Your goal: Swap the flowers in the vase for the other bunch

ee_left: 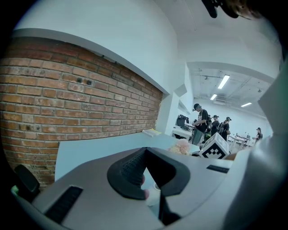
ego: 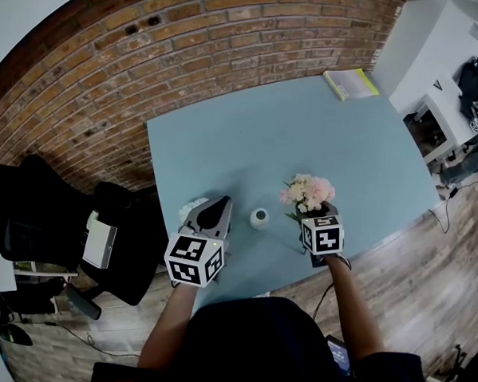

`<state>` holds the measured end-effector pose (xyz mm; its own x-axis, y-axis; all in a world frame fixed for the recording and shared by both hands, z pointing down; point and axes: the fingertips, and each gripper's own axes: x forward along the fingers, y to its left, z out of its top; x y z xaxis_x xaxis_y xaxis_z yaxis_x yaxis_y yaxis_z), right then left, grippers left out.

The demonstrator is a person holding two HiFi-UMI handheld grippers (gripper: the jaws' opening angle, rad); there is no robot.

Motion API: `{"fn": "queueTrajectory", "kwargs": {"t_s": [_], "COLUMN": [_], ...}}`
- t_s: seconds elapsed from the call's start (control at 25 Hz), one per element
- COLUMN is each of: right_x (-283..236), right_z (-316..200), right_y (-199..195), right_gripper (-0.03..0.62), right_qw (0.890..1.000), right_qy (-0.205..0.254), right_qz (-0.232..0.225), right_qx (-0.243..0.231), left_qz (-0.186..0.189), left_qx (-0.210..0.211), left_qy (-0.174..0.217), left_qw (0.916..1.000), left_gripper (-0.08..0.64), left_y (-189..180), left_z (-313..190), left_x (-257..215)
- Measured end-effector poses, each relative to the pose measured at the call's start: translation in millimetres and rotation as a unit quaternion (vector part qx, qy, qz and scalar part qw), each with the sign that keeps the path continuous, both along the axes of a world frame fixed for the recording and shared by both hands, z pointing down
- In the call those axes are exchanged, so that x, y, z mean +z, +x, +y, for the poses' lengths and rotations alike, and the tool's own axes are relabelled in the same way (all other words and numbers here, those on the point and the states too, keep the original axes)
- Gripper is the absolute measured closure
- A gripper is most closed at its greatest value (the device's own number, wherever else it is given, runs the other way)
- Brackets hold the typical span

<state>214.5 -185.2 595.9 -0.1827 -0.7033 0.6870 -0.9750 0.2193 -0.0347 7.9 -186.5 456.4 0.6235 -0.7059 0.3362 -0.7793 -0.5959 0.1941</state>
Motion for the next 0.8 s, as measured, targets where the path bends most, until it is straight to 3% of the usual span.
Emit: {"fn": "queueTrajectory", "kwargs": {"t_s": [0.8], "right_x": [48], "right_z": [-6], "right_y": [5], "right_gripper": [0.393], "right_qw": [0.999], "right_qy": [-0.048], "right_qz": [-0.007], "right_qx": [-0.005], "left_qz": [-0.016], "left_qx": [-0.022], "left_qy": [-0.013], "left_qw": [0.9995], "left_gripper": [0.56], "left_y": [-4], "left_z": [-8], "left_x": [9]}}
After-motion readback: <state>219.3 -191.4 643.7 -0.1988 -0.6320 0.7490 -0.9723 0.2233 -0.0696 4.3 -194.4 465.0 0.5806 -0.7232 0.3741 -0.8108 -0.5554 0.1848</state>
